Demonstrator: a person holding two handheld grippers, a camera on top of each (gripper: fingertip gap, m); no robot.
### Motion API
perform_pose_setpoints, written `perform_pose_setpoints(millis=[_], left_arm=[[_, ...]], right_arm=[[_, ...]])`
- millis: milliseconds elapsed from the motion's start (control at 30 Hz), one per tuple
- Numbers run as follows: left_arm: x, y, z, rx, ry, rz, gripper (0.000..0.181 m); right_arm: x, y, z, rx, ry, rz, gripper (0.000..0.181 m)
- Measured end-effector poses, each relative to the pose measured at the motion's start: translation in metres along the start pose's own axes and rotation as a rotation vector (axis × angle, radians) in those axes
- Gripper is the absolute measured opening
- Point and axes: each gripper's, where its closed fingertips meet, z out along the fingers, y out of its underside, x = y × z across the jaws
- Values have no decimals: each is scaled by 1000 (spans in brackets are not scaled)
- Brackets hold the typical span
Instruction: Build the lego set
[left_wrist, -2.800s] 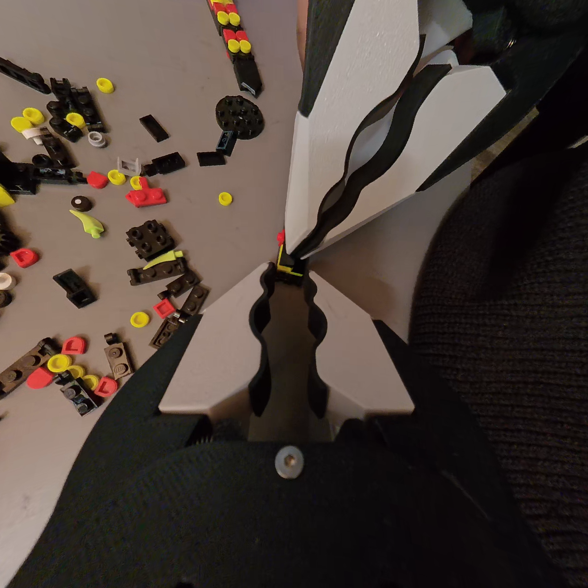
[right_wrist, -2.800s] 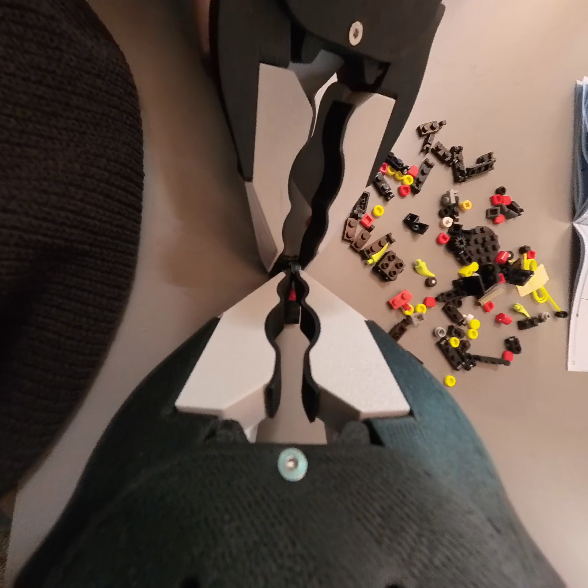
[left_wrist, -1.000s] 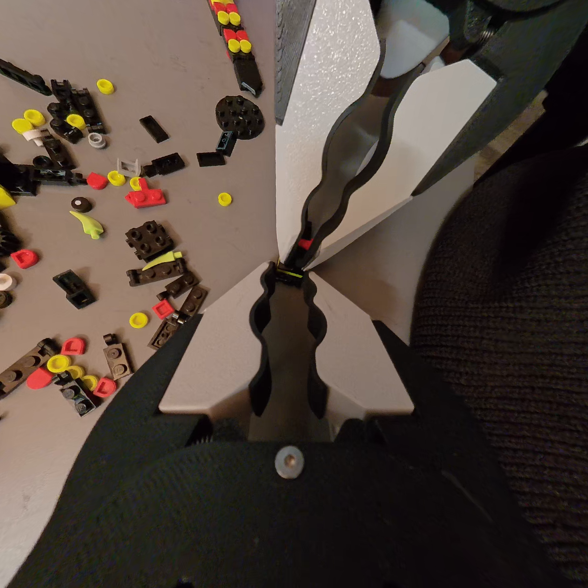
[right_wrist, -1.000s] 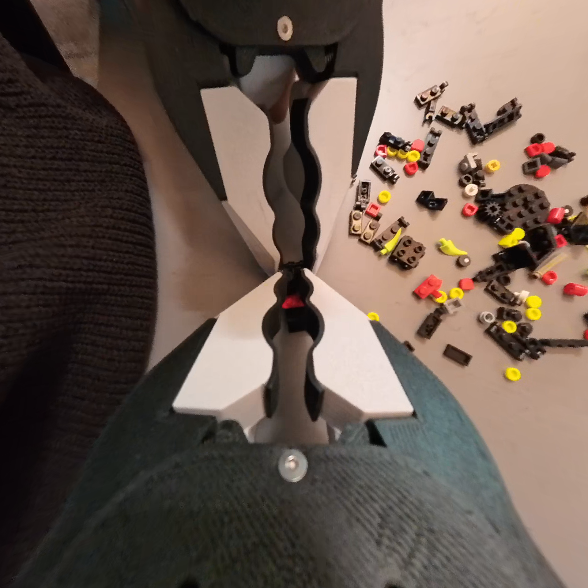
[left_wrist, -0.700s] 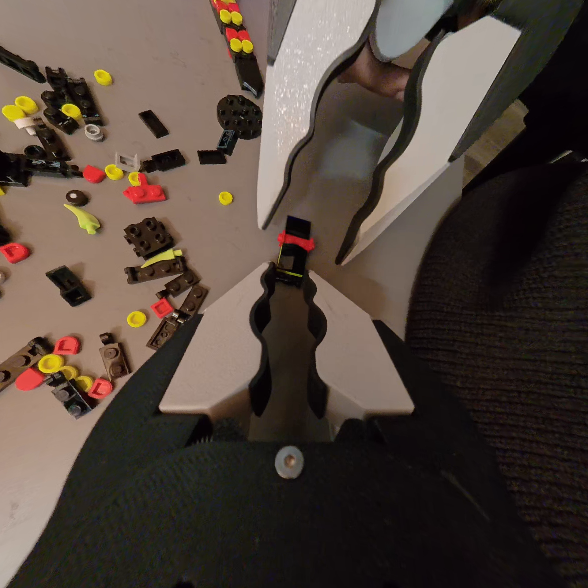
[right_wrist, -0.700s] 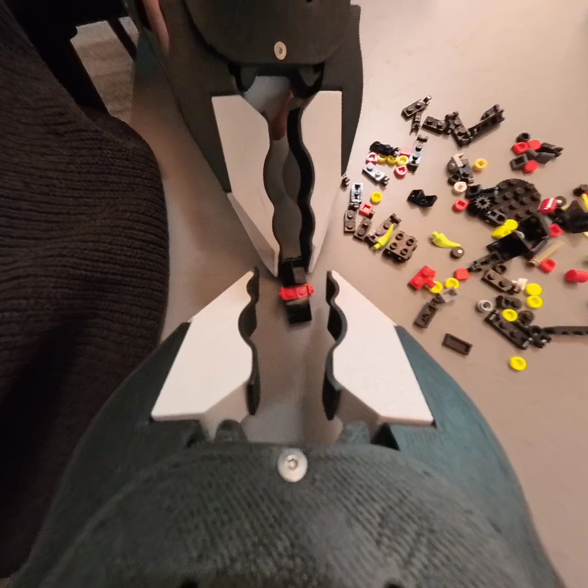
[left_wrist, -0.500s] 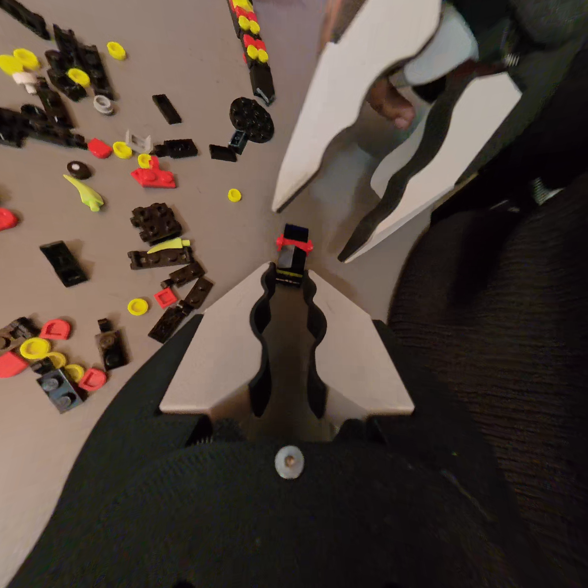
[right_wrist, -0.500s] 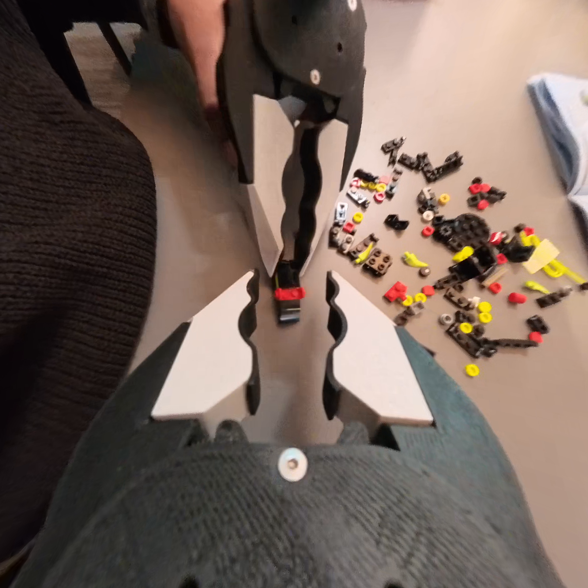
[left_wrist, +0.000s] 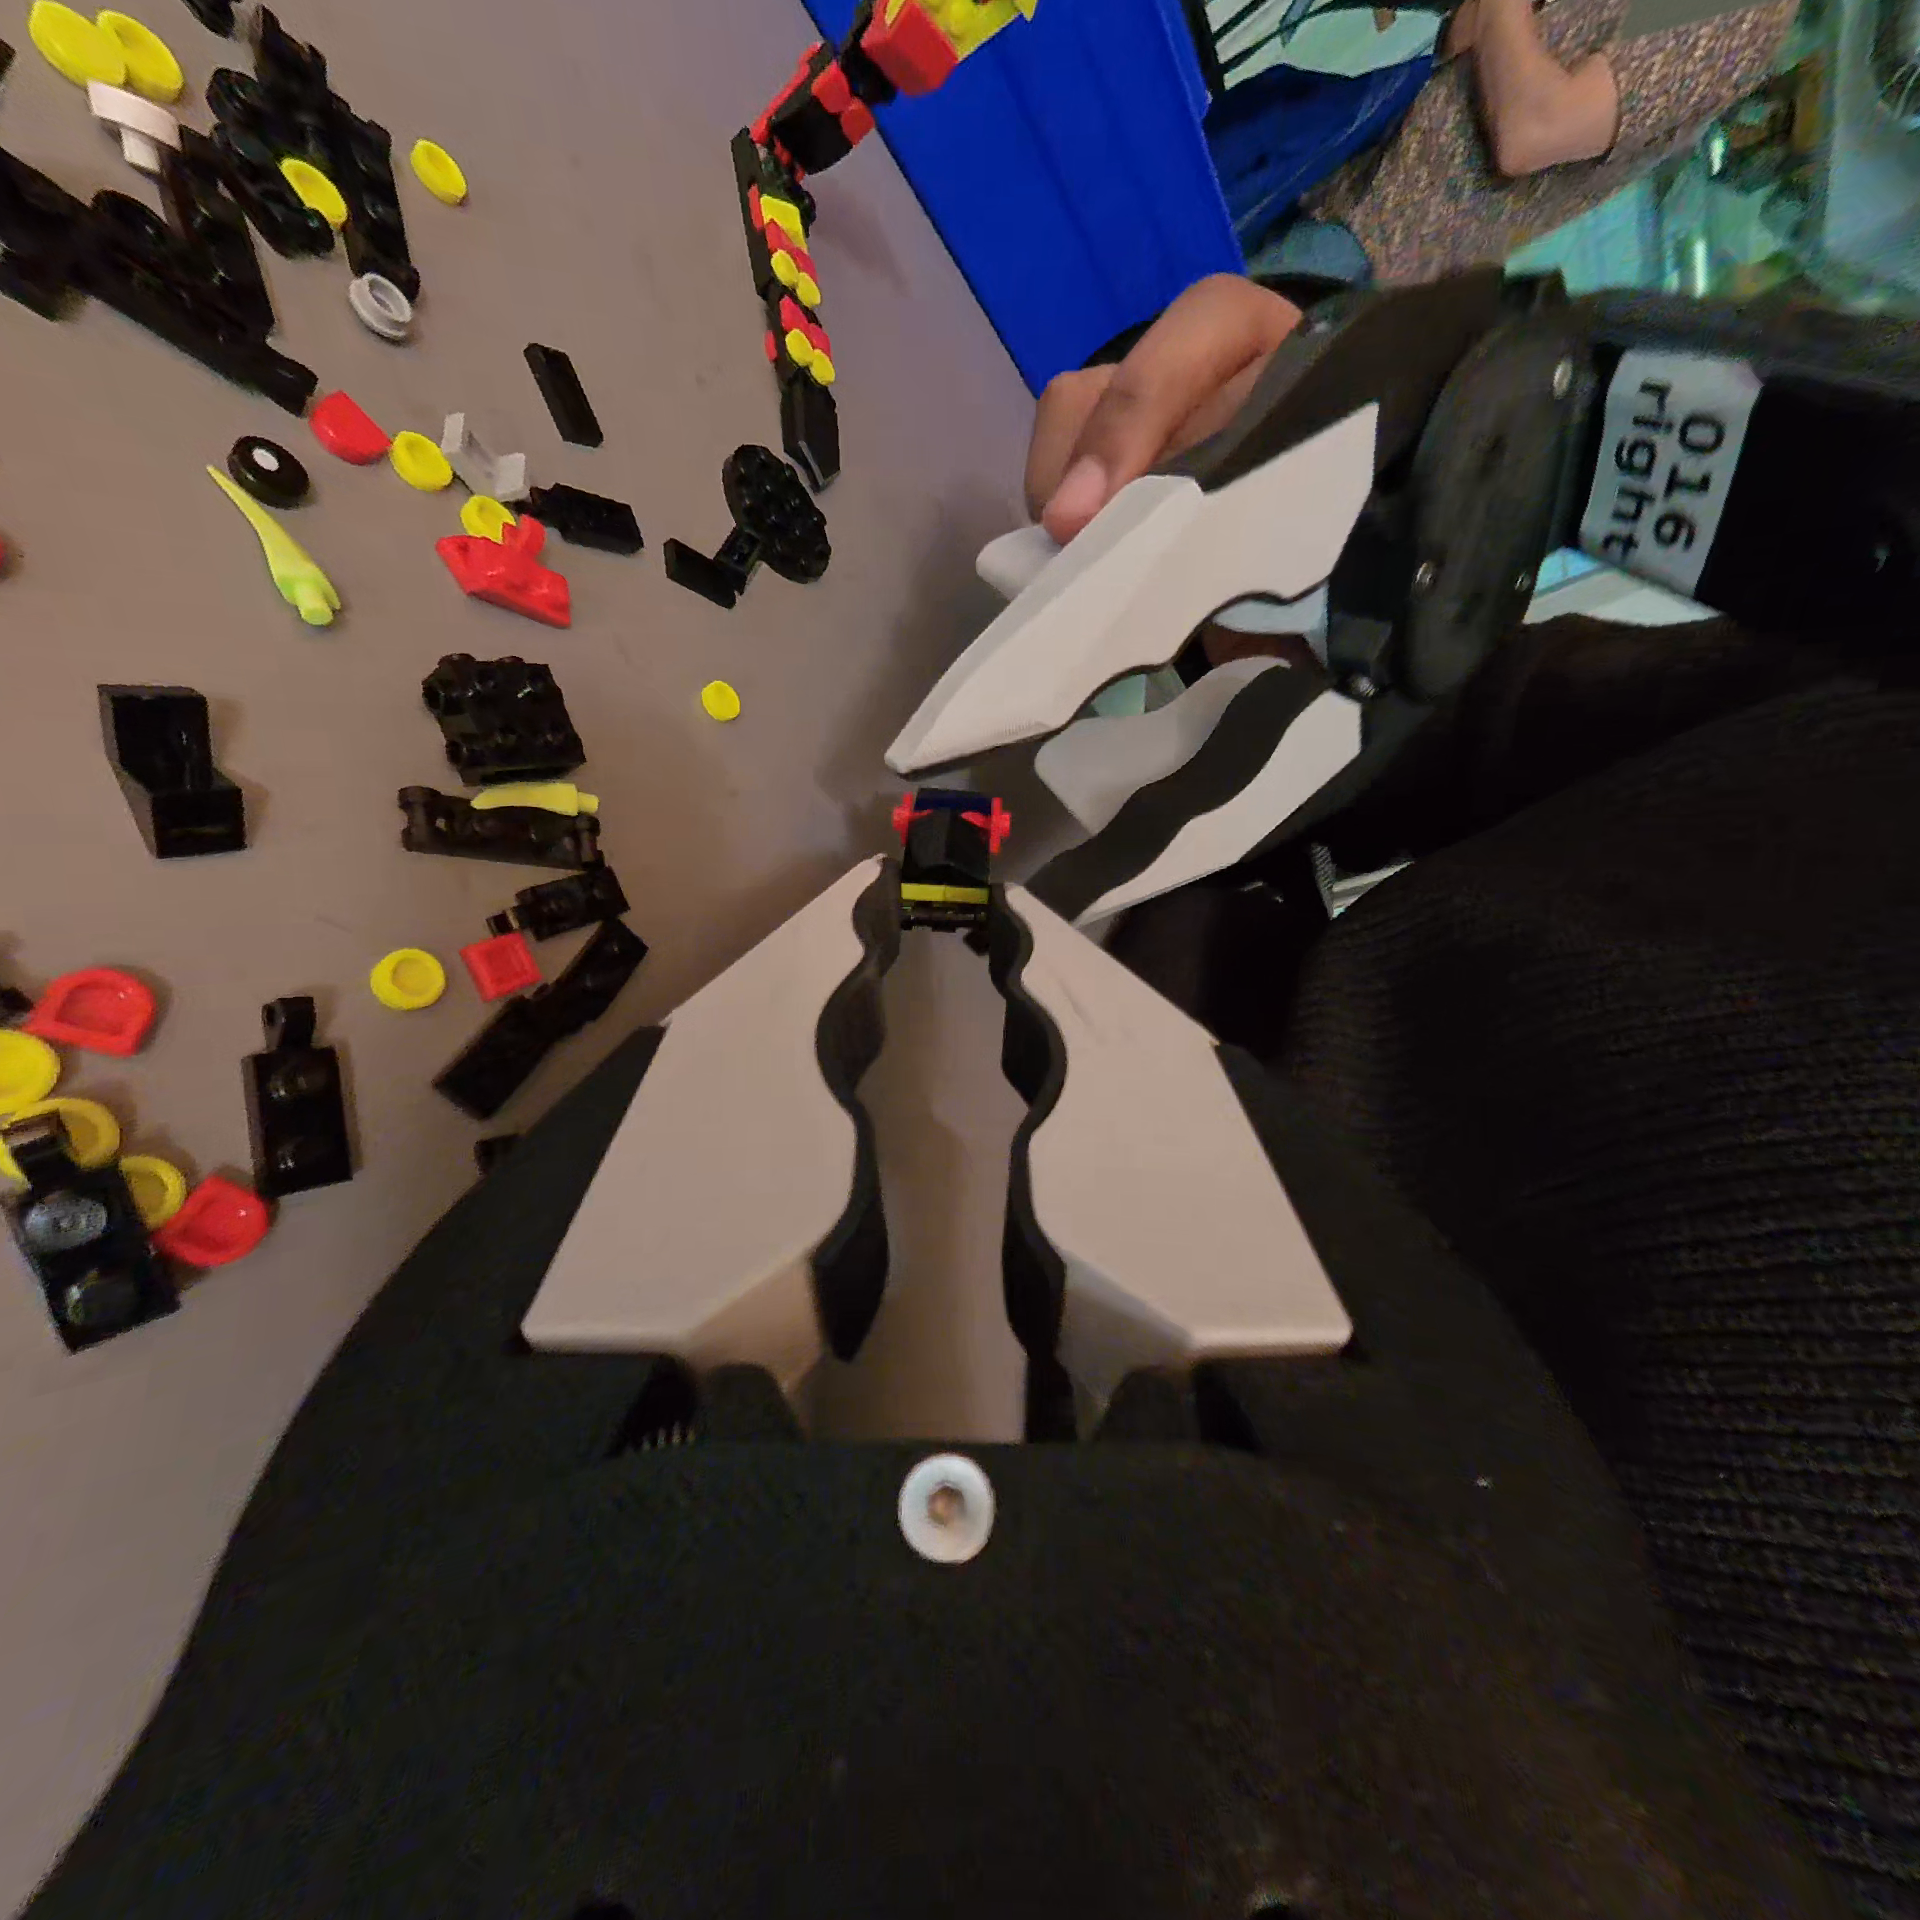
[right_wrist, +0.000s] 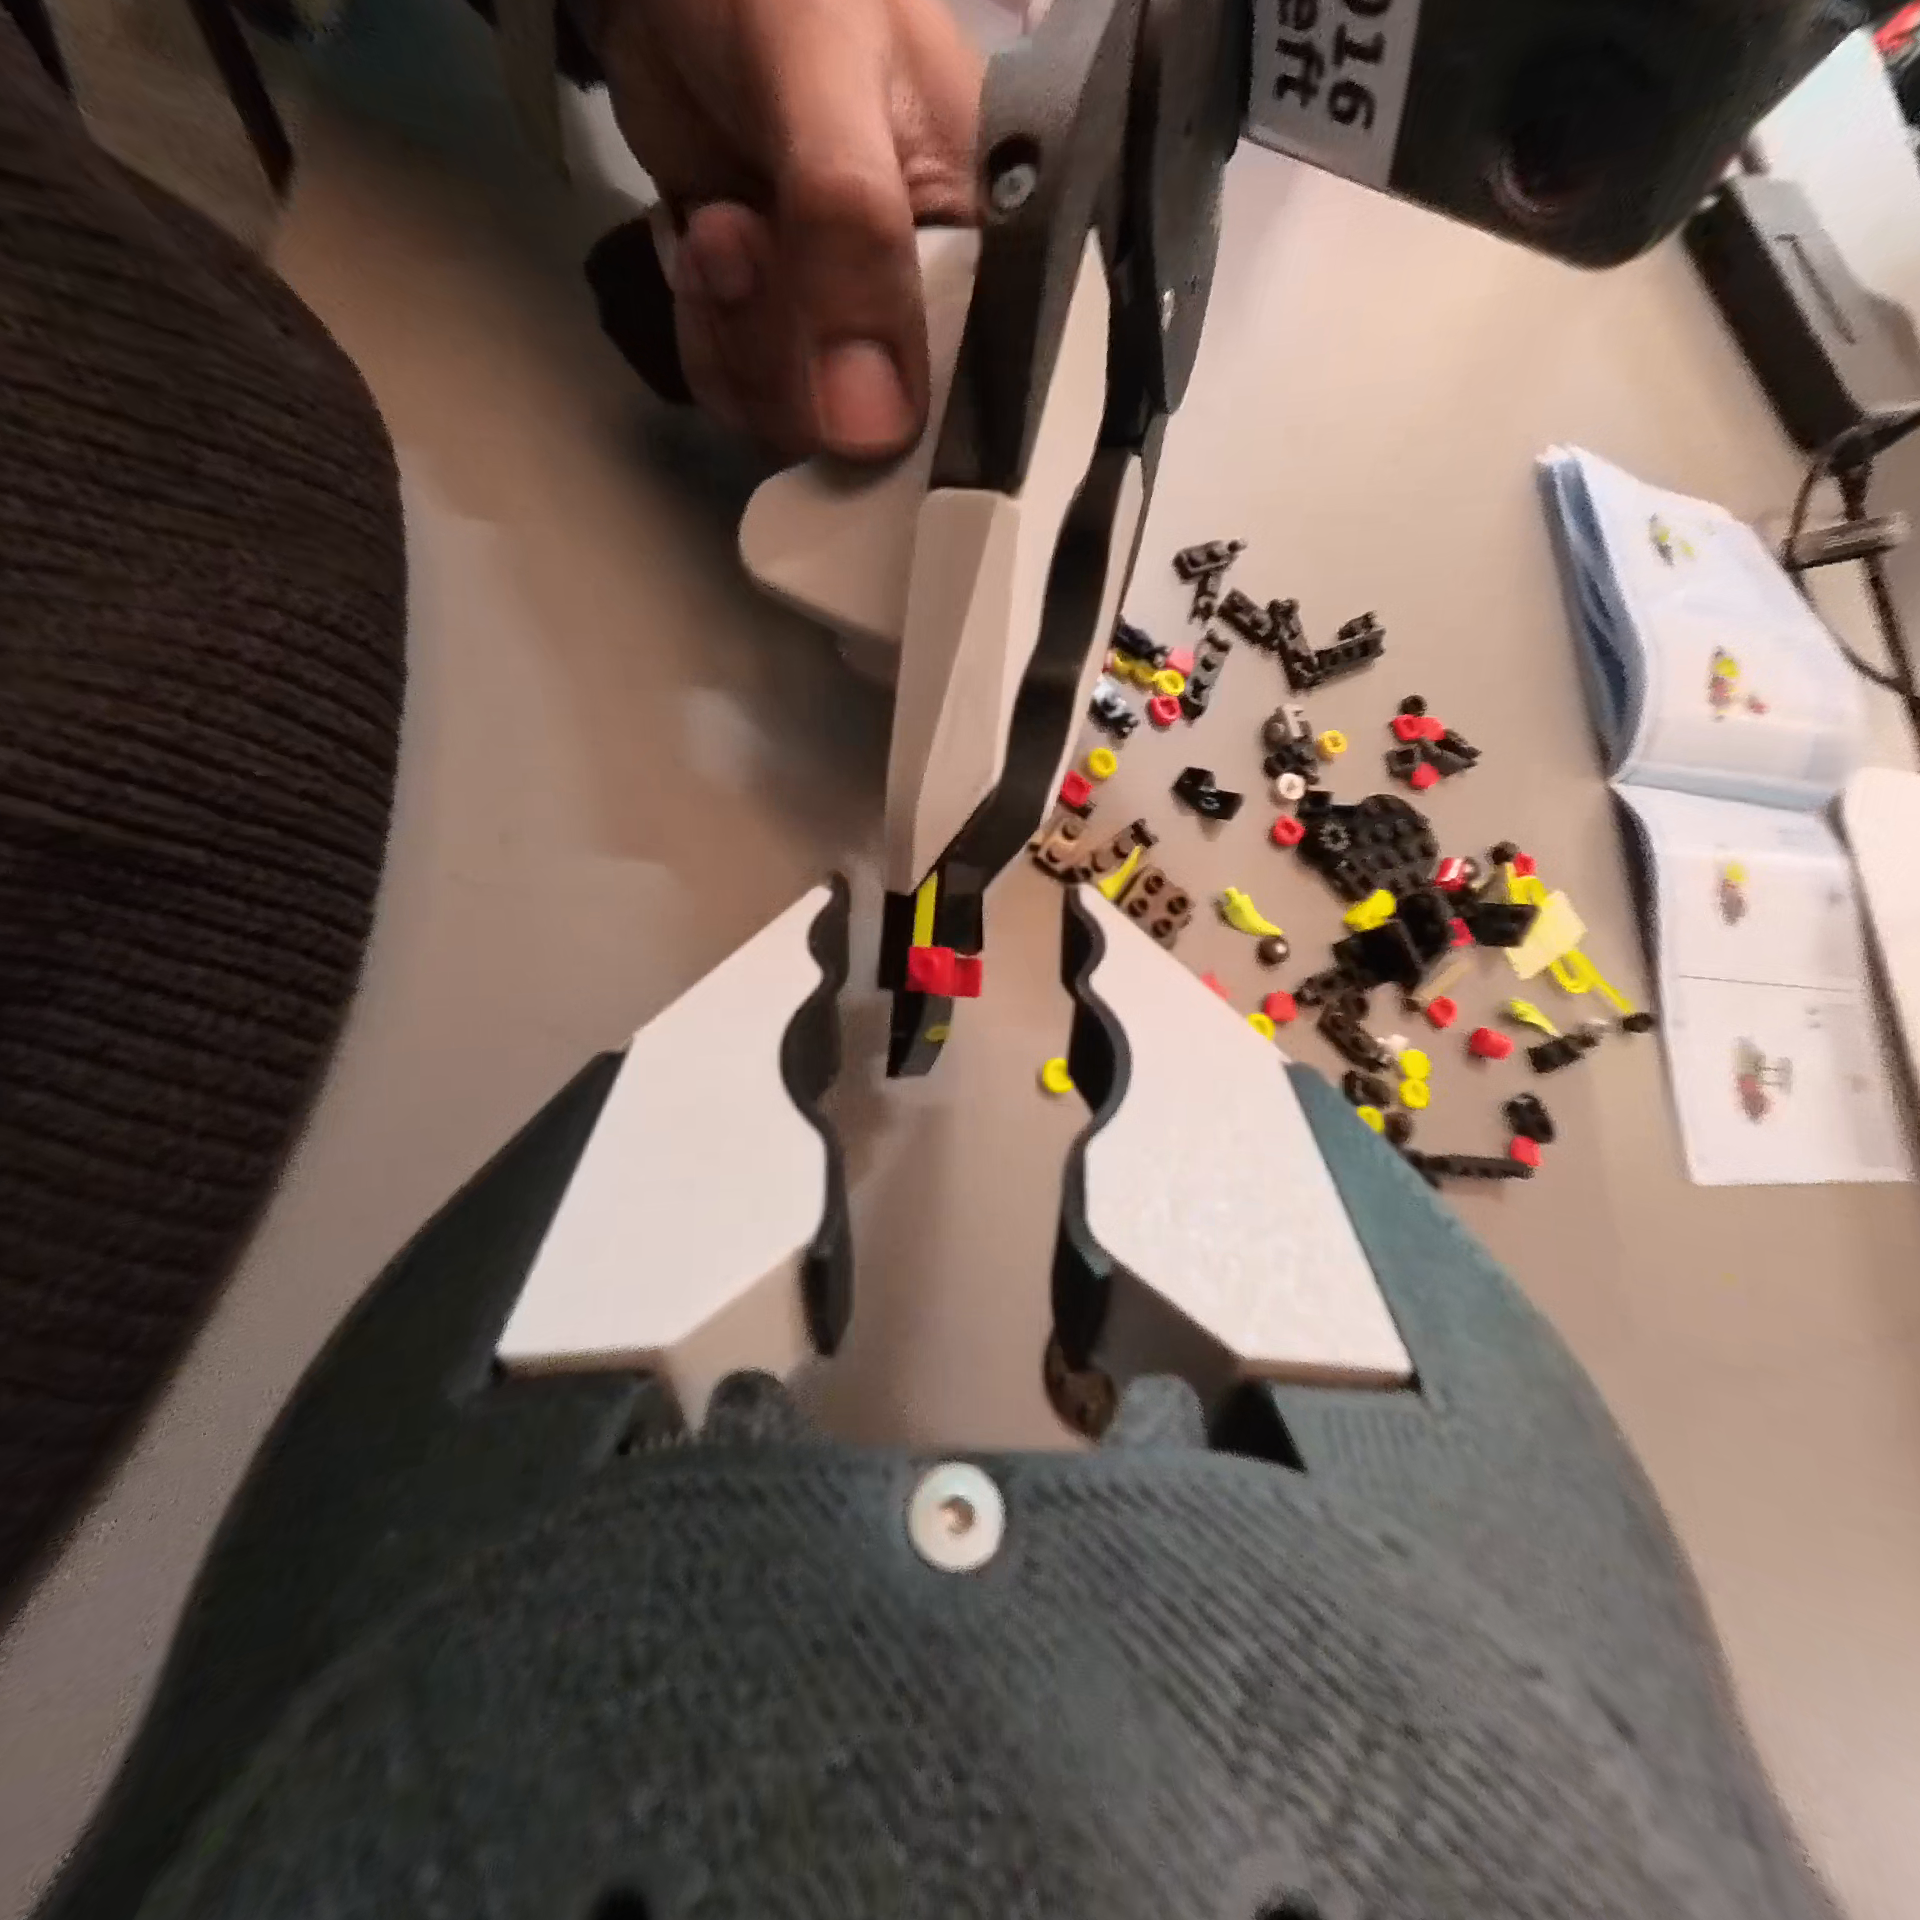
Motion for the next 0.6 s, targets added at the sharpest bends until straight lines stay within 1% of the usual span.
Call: perform_pose_setpoints(millis=[67, 133, 267, 600], left_arm=[[1, -2, -1, 16, 16, -21, 14], [2, -6, -3, 38, 32, -42, 14], [5, -9, -6, 55, 60, -65, 14], [4, -7, -5, 45, 36, -40, 14]], right_arm=[[3, 3, 0, -32, 45, -52, 36], [3, 5, 1, -46, 56, -70, 33], [5, 1, -1, -19, 66, -71, 18], [4, 2, 0, -29, 56, -63, 17]])
